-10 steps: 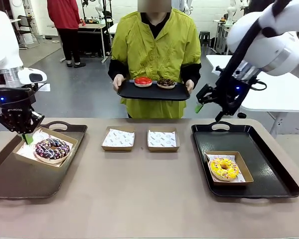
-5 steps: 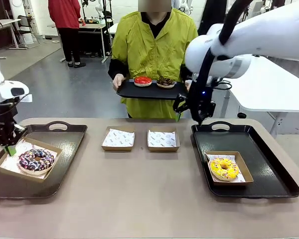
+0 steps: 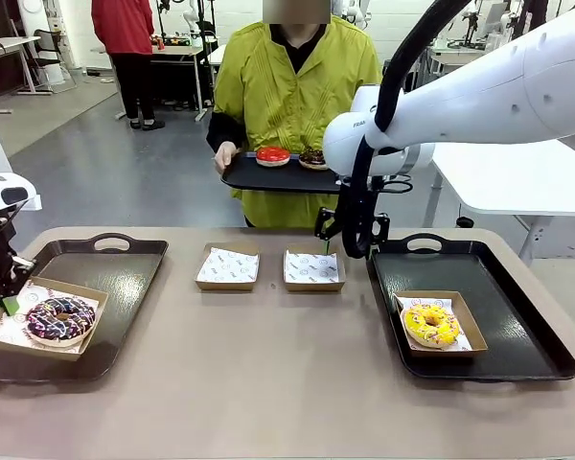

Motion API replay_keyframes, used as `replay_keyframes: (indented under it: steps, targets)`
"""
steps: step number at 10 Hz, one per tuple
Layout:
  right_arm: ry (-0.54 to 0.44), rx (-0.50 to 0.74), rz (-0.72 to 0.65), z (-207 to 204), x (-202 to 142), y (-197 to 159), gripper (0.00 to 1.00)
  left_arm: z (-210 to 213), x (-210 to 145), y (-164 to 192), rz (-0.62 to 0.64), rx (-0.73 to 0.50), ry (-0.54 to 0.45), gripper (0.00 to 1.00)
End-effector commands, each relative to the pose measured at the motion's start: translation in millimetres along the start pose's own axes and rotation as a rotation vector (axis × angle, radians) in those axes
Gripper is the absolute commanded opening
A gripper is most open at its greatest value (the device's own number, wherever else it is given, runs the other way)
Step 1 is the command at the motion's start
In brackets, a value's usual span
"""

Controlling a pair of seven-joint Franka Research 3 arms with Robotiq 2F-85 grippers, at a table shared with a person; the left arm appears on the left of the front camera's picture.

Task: Individually package the donuts and arrange them on the tray.
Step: Place the picked Paper togo box on the Handle tray while simultaneously picking up another Paper togo box from the table with the other hand.

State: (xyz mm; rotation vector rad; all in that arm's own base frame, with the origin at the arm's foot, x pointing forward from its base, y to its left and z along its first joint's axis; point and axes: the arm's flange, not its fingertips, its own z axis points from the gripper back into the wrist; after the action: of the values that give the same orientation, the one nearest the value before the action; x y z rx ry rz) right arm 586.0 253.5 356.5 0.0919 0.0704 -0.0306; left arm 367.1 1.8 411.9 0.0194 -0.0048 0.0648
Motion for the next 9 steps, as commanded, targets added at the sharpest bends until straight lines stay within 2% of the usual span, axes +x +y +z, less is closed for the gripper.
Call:
replay_keyframes:
  steps: [1, 4, 5, 9]
  targets:
    - [0.0, -0.001, -0.002, 3.1, -0.2, -4.8, 1.0, 0.2, -1.0, -0.5, -0.014, 0.001, 0.009, 0.01]
    - [0.0, 0.0, 0.001, 0.2, 0.0, 0.0, 1.0, -0.6, -0.5, -0.7, -0.003, 0.0, 0.004, 0.01]
    - [-0.021, -0.038, -0.008, -6.3, -2.8, 4.4, 1.0, -3.0, 6.8, -4.6, 0.007, 0.007, 0.006, 0.01]
    - [-0.066, -0.04, -0.019, -28.7, 5.4, 8.3, 1.0, -11.3, 24.3, -17.7, 0.032, 0.019, 0.016, 0.01]
